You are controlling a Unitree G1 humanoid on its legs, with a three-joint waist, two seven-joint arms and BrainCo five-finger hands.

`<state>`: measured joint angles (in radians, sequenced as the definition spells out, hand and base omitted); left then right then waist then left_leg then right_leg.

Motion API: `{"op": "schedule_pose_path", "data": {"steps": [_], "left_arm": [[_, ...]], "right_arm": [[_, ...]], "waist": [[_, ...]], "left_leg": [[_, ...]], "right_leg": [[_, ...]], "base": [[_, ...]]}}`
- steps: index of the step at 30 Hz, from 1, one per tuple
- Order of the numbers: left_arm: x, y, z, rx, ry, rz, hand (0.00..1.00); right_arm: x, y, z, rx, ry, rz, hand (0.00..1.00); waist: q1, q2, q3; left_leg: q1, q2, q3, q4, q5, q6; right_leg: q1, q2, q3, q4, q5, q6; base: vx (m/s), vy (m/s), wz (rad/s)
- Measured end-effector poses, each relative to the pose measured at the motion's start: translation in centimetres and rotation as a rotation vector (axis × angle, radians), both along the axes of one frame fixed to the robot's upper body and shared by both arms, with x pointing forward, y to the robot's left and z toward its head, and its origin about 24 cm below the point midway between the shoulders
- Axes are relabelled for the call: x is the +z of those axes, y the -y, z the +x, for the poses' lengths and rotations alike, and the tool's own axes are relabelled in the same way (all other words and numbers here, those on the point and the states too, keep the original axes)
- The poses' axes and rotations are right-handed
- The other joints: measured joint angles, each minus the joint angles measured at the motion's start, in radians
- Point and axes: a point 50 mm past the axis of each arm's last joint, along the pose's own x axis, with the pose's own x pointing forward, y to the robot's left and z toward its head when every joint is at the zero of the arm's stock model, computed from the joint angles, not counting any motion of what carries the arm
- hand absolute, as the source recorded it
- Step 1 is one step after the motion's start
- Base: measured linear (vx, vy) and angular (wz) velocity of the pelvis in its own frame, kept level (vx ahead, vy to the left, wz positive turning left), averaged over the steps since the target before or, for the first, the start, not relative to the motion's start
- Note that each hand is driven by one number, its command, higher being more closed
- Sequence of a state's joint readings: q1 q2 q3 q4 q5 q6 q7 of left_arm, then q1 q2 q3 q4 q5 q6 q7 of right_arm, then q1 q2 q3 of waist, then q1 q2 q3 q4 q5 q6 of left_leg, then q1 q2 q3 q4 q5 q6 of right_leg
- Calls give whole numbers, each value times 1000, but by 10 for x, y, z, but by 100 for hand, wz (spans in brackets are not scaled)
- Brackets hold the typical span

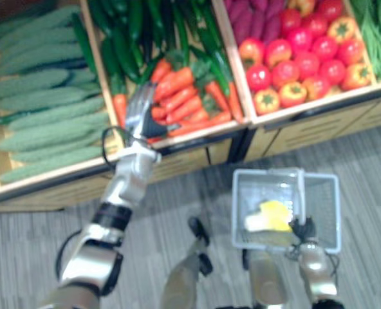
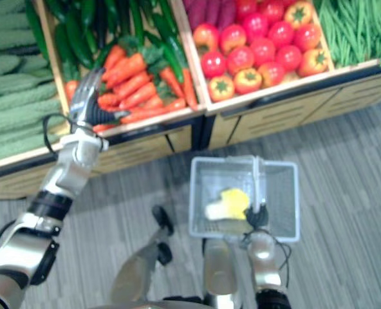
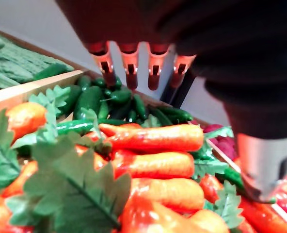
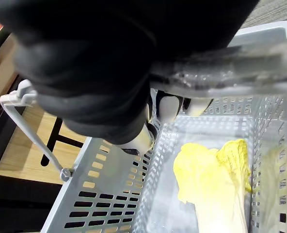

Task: Pick vegetable in the basket

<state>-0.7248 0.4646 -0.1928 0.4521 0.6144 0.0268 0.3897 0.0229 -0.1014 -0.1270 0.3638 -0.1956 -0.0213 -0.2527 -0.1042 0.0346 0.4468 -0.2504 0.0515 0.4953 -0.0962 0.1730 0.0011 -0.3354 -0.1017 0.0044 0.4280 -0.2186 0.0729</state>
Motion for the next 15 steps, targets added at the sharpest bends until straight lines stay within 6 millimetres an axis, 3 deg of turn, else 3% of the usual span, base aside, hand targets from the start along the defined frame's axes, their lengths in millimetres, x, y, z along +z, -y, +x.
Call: {"op": "schedule_pose_path", "data": {"steps": [6, 11, 12, 15], "left_arm": [[7, -1, 8, 32, -3, 24, 0], [26, -2, 18, 72, 23, 32, 0], [30, -2, 19, 82, 32, 30, 100], [41, -3, 23, 103, 61, 25, 100]], "right_arm": [[8, -5, 5, 7, 43, -10, 100], [15, -6, 8, 9, 82, -7, 100], [16, -7, 8, 10, 90, -7, 100], [20, -9, 10, 18, 112, 2, 100]], "waist": [[1, 1, 4], [-1, 1, 22], [-1, 0, 22], [0, -3, 35]], "left_leg": [[-44, -4, 48, 0, -4, 6], [-73, -2, 112, 0, -15, 15], [-79, -1, 128, 0, -15, 16], [-80, 0, 154, 0, -22, 25]], "right_leg": [[-74, -13, 7, 37, -3, 4], [-121, -27, 6, 54, -3, 4], [-132, -28, 7, 58, -3, 4], [-142, -31, 8, 59, -3, 4]], "base": [[-8, -5, -9], [24, 10, -6], [33, 14, -6], [44, 24, -12]]}}
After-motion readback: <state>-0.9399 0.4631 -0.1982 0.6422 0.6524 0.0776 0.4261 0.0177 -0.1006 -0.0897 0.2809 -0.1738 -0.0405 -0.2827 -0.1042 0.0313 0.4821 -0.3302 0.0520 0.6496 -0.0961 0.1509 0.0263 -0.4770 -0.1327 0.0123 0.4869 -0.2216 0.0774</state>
